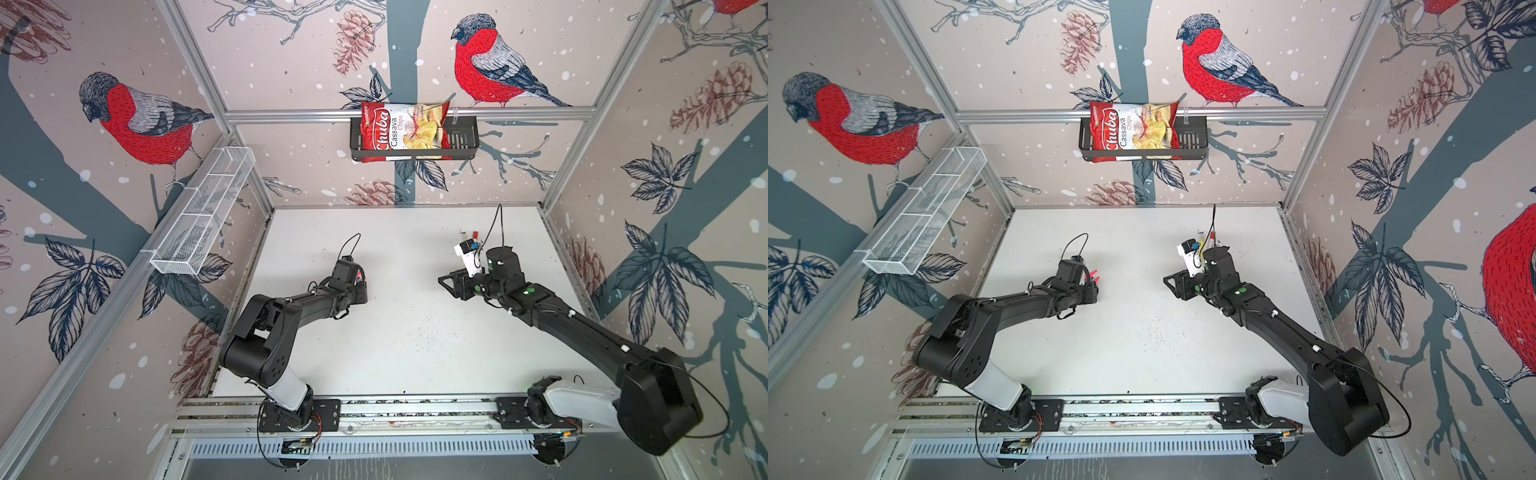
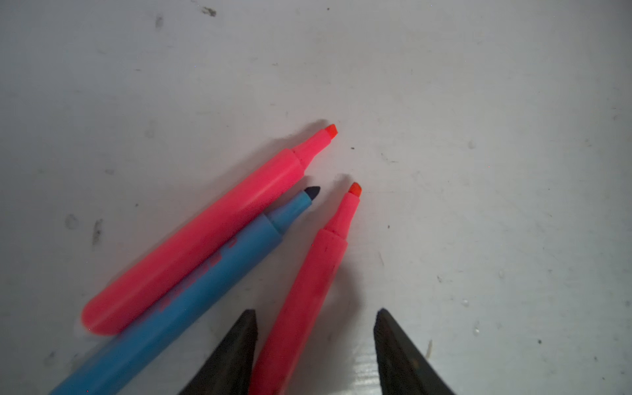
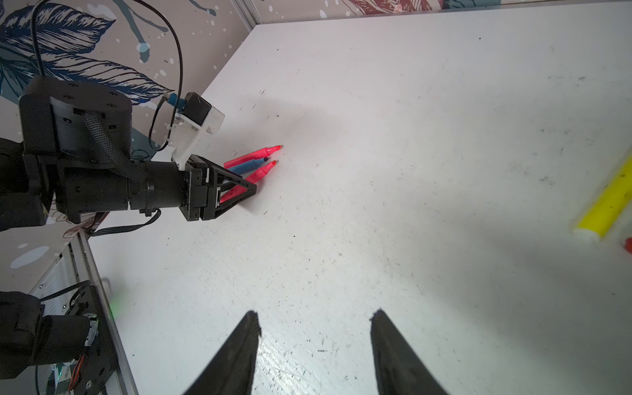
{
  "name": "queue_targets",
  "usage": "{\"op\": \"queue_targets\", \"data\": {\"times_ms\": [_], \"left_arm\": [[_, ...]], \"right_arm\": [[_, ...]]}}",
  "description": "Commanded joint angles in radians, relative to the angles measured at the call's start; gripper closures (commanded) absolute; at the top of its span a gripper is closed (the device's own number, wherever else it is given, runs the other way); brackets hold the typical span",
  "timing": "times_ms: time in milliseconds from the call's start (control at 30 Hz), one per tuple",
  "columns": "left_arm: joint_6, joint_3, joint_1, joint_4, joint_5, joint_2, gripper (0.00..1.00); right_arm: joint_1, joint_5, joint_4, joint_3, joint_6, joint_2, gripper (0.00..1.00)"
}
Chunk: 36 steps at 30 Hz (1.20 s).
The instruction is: Insert the pens into the pen caps
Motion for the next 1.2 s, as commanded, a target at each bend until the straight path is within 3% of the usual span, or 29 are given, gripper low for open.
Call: {"op": "queue_targets", "data": {"times_ms": [0,467,633,933,1167], "left_arm": [[0.010,-0.008,-0.024,-0.014,0.039,0.002,0.50],[0.015,-0.022,-0.103,-0.041,0.034,0.019,0.87],[0.009,-0.061,-0.130,0.034,0.062,-0.064,0.88],[-0.047,-0.298,-0.193,0.443,0.227,-0.344,0.87],[-0.076,-0.352,-0.219,0.499,0.220,-0.446,0.87]], "right_arm": [[0.000,0.000,0.050,-0.011,0.023,-0.009,0.46],[-0.016,0.057,0.068,-0.054,0.059,-0.057,0.46],[-0.021,-0.026,0.112,-0.081,0.078,-0.054,0.43],[0.057,-0.238,0.339,-0.143,0.193,0.078,0.41],[0.122,-0.311,0.454,-0.118,0.245,0.132,0.38]]}}
